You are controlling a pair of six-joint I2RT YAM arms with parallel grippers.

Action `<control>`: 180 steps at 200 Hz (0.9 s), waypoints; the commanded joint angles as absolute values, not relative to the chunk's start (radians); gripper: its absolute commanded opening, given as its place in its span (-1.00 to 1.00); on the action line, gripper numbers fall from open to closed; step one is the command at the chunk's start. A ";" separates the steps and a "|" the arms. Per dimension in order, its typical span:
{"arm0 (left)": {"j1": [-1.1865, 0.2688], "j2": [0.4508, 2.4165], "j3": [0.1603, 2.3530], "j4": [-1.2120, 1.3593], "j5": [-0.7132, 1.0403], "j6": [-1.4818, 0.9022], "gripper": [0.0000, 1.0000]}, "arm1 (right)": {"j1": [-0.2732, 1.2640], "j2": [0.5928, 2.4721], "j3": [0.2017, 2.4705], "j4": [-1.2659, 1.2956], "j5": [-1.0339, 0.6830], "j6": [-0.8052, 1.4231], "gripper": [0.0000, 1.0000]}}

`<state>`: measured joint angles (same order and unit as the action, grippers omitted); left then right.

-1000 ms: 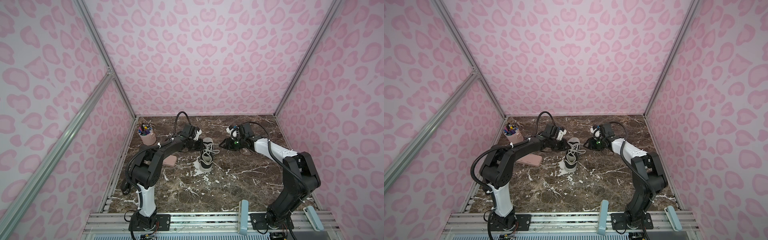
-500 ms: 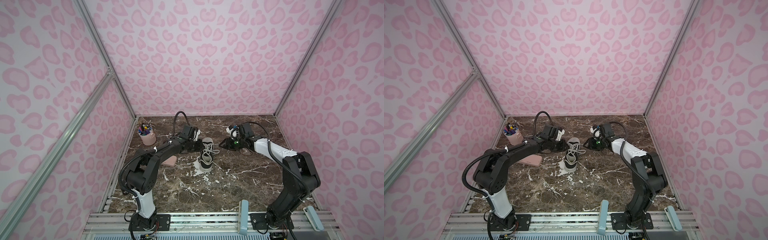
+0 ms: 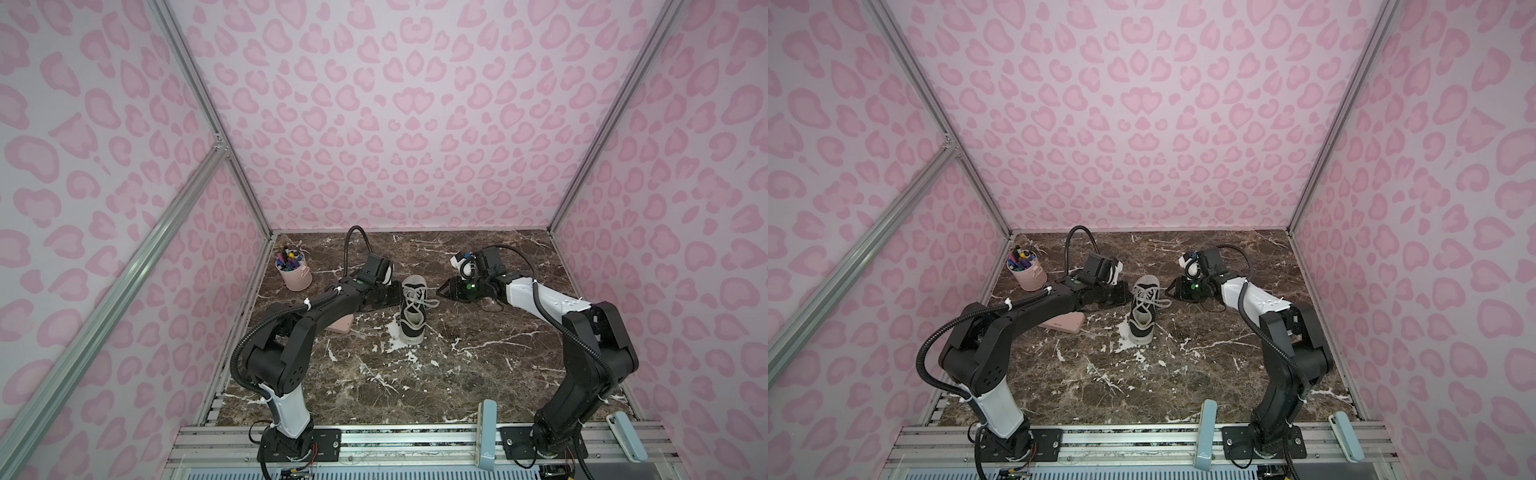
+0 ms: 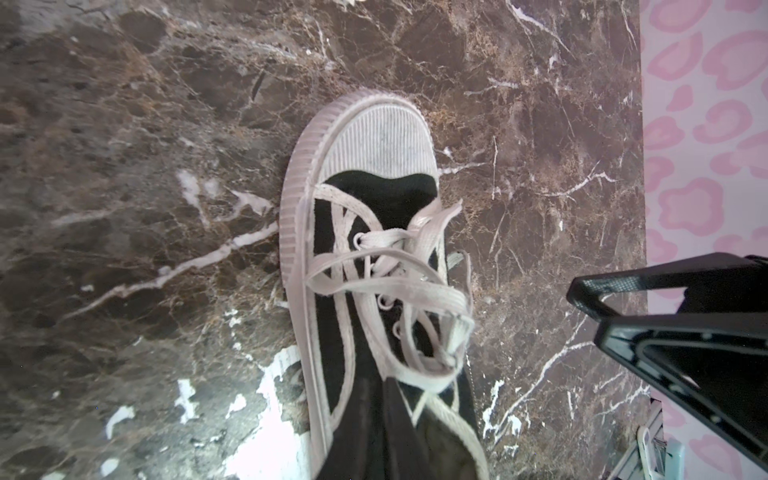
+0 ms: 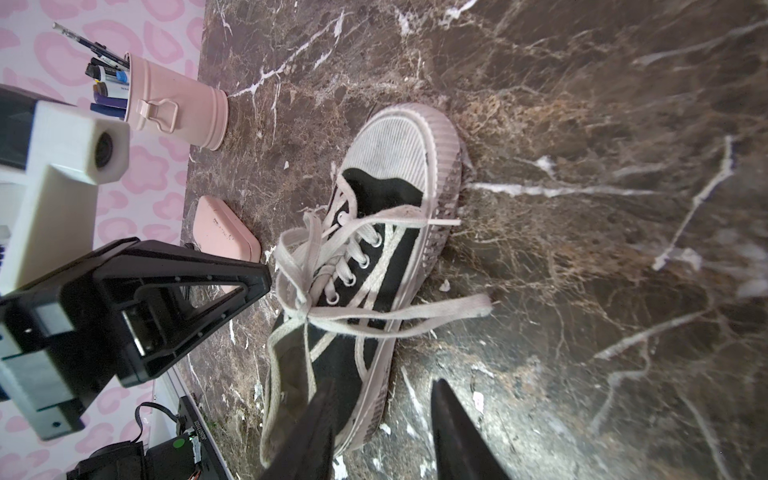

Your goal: Tie the shoes

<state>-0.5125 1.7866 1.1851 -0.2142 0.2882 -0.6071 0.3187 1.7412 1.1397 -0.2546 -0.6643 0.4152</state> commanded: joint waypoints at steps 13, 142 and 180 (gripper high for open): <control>-0.512 1.781 1.200 -0.202 0.286 -0.623 -0.44 | 0.319 1.752 1.144 -0.242 -0.683 0.410 -0.20; -0.522 1.910 1.377 -0.409 0.242 -0.490 -0.35 | 0.296 1.733 1.133 -0.262 -0.681 0.397 -0.20; -0.529 1.924 1.406 -0.505 0.253 -0.451 -0.35 | 0.297 1.738 1.136 -0.255 -0.683 0.400 -0.20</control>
<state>-0.5247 1.9163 1.3846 -0.4171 0.2607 -0.4953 0.2981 1.7306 1.1385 -0.2600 -0.6773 0.4065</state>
